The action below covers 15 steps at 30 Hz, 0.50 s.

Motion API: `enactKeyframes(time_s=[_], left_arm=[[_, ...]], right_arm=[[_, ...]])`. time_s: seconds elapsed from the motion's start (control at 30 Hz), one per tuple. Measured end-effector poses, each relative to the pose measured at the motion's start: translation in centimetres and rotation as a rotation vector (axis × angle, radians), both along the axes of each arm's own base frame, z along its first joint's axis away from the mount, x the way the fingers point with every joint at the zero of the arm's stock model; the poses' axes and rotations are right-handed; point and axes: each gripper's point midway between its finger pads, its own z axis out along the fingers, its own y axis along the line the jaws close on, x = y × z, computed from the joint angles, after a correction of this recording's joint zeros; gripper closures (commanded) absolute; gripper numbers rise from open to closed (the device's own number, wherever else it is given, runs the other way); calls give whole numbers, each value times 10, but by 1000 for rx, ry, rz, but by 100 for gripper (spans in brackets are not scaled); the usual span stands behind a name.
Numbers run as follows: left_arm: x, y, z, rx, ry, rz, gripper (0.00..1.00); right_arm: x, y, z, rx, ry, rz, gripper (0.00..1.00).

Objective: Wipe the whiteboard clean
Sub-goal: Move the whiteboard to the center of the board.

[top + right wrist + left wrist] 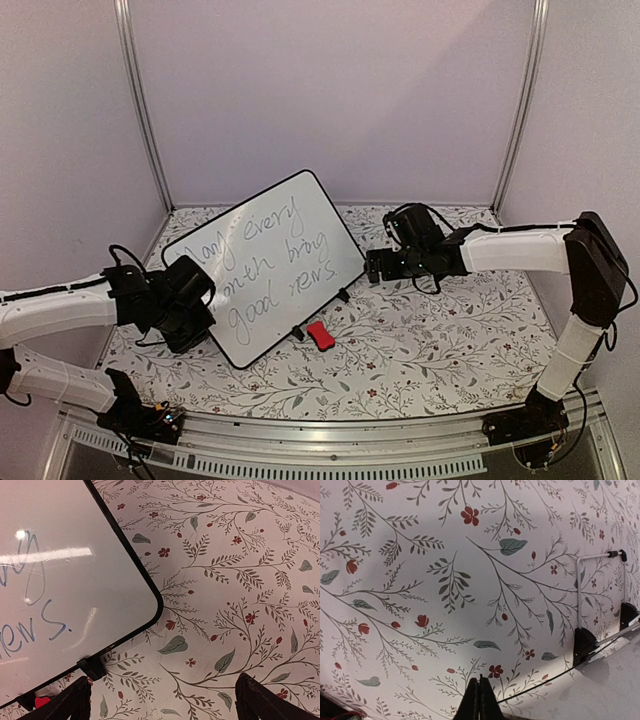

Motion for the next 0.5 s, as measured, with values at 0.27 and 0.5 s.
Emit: enactKeyframes(time_s=[0.27,0.5], left_arm=[[4,-11,-8,-2,8,-22,100],[6,-23,-9,-19,-6,-53,100]], right_arm=[[-1,2,0,9,2,8,1],[-4,7,-2,19,7,49,3]])
